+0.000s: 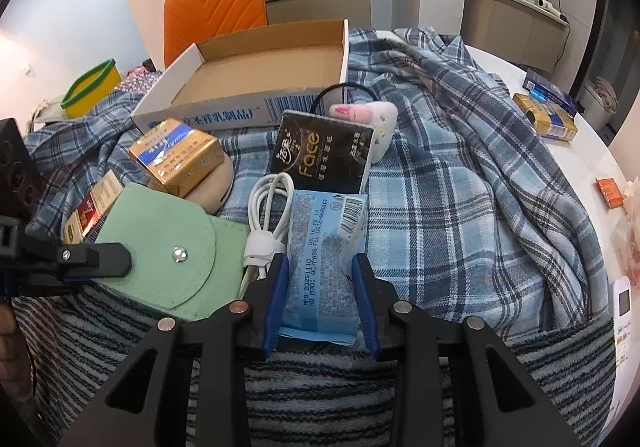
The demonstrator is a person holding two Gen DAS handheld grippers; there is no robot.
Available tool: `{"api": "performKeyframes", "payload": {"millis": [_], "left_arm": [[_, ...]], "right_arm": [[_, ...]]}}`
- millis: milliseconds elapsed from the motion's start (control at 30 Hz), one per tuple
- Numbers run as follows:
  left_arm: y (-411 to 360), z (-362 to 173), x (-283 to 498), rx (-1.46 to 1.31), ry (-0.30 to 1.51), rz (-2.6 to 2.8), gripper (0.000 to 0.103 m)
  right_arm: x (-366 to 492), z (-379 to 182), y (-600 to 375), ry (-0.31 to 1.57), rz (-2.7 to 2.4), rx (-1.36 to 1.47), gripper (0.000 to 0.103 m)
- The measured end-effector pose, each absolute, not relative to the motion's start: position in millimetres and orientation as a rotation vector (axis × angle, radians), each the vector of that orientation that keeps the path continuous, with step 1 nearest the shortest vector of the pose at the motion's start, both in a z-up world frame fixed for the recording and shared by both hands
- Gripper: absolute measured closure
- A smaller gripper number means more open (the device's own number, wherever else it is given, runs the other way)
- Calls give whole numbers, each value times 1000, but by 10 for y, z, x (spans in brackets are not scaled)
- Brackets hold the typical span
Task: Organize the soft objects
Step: 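Grasp the mint-green pouch with the left tool while the right tool lifts the blue packet, then lower the blue packet into the cardboard box and open the right tool while the left tool carries the pouch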
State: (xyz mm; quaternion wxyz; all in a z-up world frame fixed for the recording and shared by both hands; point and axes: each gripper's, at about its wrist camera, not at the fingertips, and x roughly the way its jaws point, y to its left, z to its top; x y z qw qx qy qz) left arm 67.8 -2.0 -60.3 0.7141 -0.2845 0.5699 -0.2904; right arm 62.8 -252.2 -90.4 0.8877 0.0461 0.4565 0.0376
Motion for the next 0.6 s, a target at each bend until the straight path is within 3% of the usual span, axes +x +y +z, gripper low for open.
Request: {"api": "performKeyframes", "payload": {"millis": [367,400,600], "left_arm": [[-122,-183,479,-340,1102,-506,97],[-118,-157,466,-320,1086,-495,97],[-182,16,394,-236,1004,-442,97]], "right_arm": [[512,-701,-2524,861,89,85,71],[487,-656,-2526,845,86,78,79],[402,-430,-2472,773,86,11,80]]}}
